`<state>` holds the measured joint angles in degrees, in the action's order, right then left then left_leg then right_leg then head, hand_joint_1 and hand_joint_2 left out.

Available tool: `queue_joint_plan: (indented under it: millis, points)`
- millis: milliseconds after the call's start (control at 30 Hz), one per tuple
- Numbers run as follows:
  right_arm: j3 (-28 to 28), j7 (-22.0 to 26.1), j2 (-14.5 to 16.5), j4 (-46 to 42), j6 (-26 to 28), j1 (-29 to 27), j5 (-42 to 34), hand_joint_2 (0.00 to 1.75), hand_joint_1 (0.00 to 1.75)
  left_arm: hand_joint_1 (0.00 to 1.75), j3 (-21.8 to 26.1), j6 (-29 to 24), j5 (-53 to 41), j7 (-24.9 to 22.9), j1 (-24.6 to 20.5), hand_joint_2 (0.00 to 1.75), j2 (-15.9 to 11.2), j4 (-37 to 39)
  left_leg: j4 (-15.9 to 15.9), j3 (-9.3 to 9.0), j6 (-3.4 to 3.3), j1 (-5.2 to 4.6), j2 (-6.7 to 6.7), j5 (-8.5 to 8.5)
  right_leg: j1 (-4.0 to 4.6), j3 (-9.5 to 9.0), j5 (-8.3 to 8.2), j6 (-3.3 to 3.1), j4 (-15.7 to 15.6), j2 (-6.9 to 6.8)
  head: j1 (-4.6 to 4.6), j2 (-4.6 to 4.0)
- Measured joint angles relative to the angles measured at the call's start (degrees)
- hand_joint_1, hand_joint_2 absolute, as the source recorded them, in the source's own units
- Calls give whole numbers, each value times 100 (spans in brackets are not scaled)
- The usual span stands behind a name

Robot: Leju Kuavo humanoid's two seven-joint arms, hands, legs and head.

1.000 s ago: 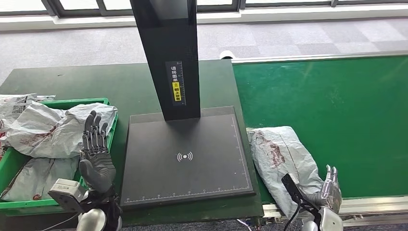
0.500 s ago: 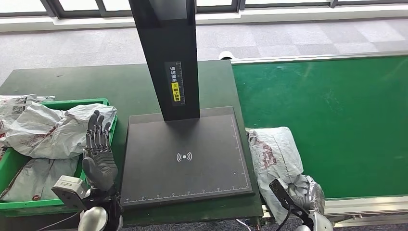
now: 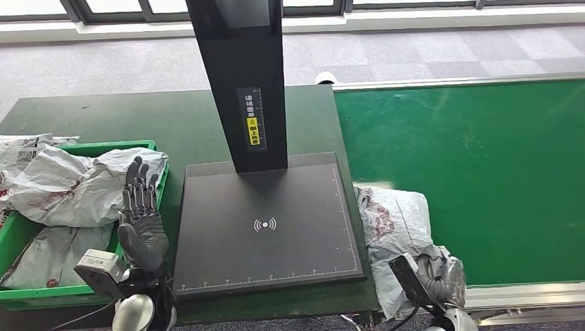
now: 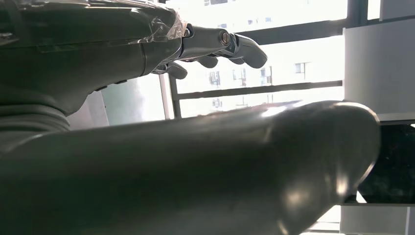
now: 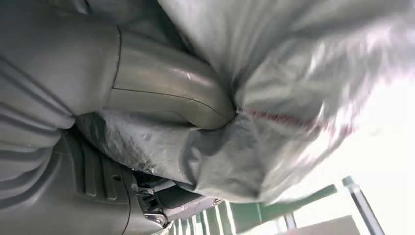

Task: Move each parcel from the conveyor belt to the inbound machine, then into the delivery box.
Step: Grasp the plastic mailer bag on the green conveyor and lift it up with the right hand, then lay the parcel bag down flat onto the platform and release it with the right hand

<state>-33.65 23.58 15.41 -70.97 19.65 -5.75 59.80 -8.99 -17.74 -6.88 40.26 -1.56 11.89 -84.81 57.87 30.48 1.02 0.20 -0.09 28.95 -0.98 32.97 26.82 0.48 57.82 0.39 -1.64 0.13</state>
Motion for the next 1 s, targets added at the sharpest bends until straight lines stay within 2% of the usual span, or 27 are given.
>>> queue_joint_plan:
  millis: [167,267,433,500,667,767,867,1000]
  points:
    - [85,959,194,-1046,765,-320,-1575,175,175,0,-52,-137,66,0,24,0,-23,-4,0,9,-1,0,-13,0,-1,4,1,0,0,-11,0,0]
    - [171,1193,274,-1507,983,-471,-1891,175,175,0,-103,-174,95,0,27,0,-44,-4,0,10,-2,0,-11,1,-3,7,2,0,0,-10,0,0]
    - [493,1609,334,-2256,1837,-762,-2912,175,175,0,-169,-272,131,0,35,0,-64,-5,0,19,-3,0,-14,1,-4,6,2,0,0,-12,0,0]
    - [668,1640,336,-2627,1987,-849,-3094,175,175,0,-181,-297,135,1,44,0,-66,-9,0,37,-3,0,-7,3,-4,6,2,0,0,-8,0,0]
    - [1084,1646,377,-3543,2028,-934,-2980,175,175,0,-187,-314,107,2,75,0,-67,-50,-1,54,-4,0,-4,4,-4,5,3,0,0,-7,0,0]
    - [1545,1649,398,-3969,2043,-916,-2510,175,175,0,-189,-277,78,2,77,0,-63,-51,-1,52,-3,0,-3,4,-1,5,3,0,1,-6,0,0]
    - [2155,1659,422,-4162,2044,-856,-1993,175,175,0,-217,-206,48,1,54,0,-50,-41,-1,16,-1,1,-5,-2,2,6,2,-1,1,-5,0,0]
    - [2736,1658,437,-4151,2043,-778,-1721,175,175,0,-274,-167,52,0,-7,0,-38,3,-1,8,2,7,-10,-8,2,4,1,-2,2,-9,1,0]
